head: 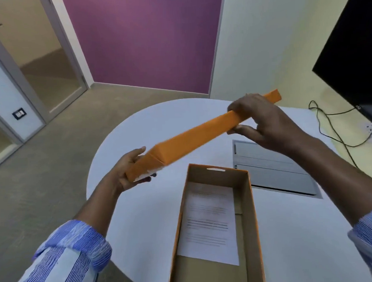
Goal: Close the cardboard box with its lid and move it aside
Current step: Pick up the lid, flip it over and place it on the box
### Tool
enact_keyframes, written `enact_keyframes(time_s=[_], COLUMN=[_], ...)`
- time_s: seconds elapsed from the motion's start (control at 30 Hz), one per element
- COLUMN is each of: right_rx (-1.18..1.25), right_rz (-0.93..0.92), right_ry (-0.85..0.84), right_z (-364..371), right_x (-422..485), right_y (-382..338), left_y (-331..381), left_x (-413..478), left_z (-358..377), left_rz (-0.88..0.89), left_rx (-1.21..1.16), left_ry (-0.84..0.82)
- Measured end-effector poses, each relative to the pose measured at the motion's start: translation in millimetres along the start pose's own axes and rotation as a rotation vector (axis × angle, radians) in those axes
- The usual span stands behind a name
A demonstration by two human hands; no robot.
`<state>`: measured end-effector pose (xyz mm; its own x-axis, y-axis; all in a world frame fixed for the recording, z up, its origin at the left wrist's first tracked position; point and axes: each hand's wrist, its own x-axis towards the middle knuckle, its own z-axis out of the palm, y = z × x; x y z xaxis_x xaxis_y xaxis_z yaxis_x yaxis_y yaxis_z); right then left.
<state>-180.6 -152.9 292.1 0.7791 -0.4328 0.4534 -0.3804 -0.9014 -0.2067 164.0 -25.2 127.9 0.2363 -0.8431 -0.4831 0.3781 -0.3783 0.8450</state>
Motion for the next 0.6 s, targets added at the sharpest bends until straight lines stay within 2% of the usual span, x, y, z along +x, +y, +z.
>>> enact_keyframes(time_s=[0.07, 0.17, 0.33, 0.4, 0.5, 0.6], right_rx=[0.021, 0.067, 0.204, 0.258, 0.266, 0.269], right_rz=[-0.019, 0.041, 0.282, 0.369, 0.439, 0.549], right_ry=[0.005, 0.018, -0.087, -0.137, -0.186, -0.222], right_z=[-6, -11, 3, 18, 43, 68], right_x=[7, 20, 35, 35, 34, 28], right_y=[0, 10, 39, 49, 63, 78], left_y=[-6, -17, -40, -49, -68, -88], left_x=[0, 5, 6, 0, -3, -5], left_z=[9, 17, 20, 25, 33, 37], left_rz=[0.122, 0.211, 0.159, 0.179, 0.244, 0.248], left_rx=[-0.117, -0.349, -0.544, -0.516, -0.337, -0.413], left_ry=[-0.030, -0.093, -0.160, -0.157, -0.039, 0.056])
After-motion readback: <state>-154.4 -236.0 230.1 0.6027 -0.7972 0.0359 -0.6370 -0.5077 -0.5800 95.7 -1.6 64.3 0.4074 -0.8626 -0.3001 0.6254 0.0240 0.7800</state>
